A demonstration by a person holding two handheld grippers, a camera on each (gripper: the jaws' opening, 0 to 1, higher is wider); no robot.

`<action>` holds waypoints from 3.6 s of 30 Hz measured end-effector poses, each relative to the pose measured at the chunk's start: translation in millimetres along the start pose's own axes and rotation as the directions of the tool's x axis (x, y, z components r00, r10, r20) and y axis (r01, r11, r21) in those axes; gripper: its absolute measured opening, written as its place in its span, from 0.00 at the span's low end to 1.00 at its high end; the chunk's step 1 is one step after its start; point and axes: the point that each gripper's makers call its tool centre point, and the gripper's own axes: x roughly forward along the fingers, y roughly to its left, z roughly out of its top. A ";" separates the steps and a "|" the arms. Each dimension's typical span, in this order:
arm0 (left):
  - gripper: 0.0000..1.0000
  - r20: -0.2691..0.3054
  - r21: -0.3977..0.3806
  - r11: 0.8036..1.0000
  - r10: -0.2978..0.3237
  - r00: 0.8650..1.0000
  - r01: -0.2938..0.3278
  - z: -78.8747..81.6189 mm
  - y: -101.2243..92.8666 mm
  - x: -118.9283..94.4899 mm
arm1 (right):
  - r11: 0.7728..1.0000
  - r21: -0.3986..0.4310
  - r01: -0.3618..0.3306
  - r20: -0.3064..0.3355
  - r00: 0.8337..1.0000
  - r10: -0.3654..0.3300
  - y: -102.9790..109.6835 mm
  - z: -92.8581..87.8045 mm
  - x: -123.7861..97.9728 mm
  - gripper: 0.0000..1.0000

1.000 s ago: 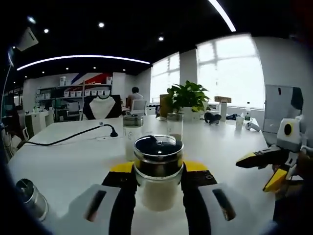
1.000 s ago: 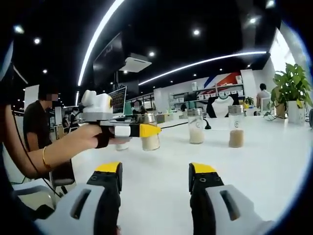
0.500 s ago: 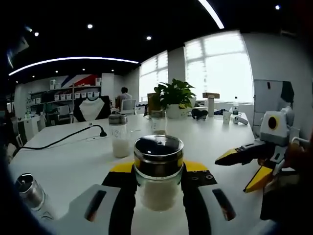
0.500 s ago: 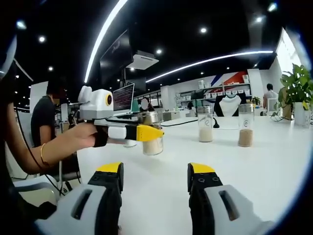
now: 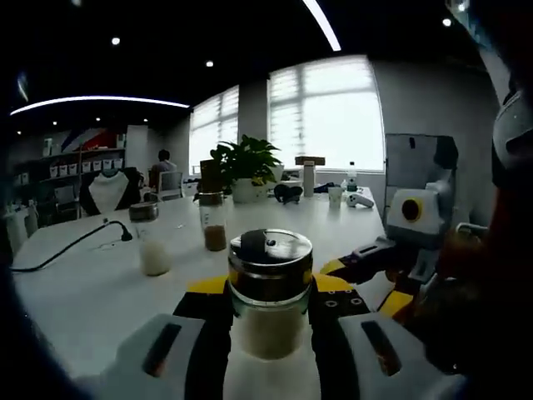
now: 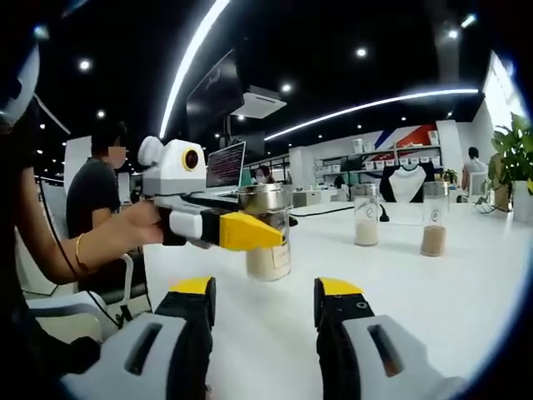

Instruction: Rotate the seasoning bottle until the label or dispensing opening points toward the visible target arrow and the bottle remains upright within the marked orientation range

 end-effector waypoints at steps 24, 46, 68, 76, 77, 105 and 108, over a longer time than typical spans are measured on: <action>0.37 0.031 -0.015 0.987 -0.158 0.987 0.158 3.3 -28.6 -4.9 | 0.997 -0.014 -0.073 -0.003 0.997 0.073 14.2 3.0 6.9 0.40; 0.37 0.014 0.016 0.928 -0.373 0.928 0.373 5.7 -70.1 -9.3 | 0.983 -0.068 -0.171 0.046 0.984 0.174 30.9 12.5 4.0 0.32; 0.38 -0.033 0.037 0.962 -0.269 0.963 0.270 1.5 -68.3 -0.3 | 0.990 -0.109 -0.089 0.042 0.995 0.094 23.7 7.6 3.7 0.31; 0.41 0.016 -0.015 0.986 -0.167 0.986 0.167 9.5 -62.6 0.5 | 0.989 -0.145 -0.015 0.052 0.998 0.023 18.3 11.8 4.4 0.31; 0.41 0.030 -0.032 0.989 -0.145 0.989 0.146 11.6 -60.9 0.6 | 0.990 -0.141 -0.007 0.056 0.998 0.015 17.7 12.7 4.7 0.31; 0.39 0.094 -0.130 0.893 0.443 0.892 -0.430 16.0 -30.5 -10.5 | 0.972 -0.103 0.210 0.096 0.975 -0.200 9.6 9.0 15.7 0.31; 0.39 0.094 -0.134 0.886 0.457 0.884 -0.444 15.5 -28.3 -11.6 | 0.976 -0.090 0.200 0.097 0.977 -0.192 13.1 8.0 17.3 0.31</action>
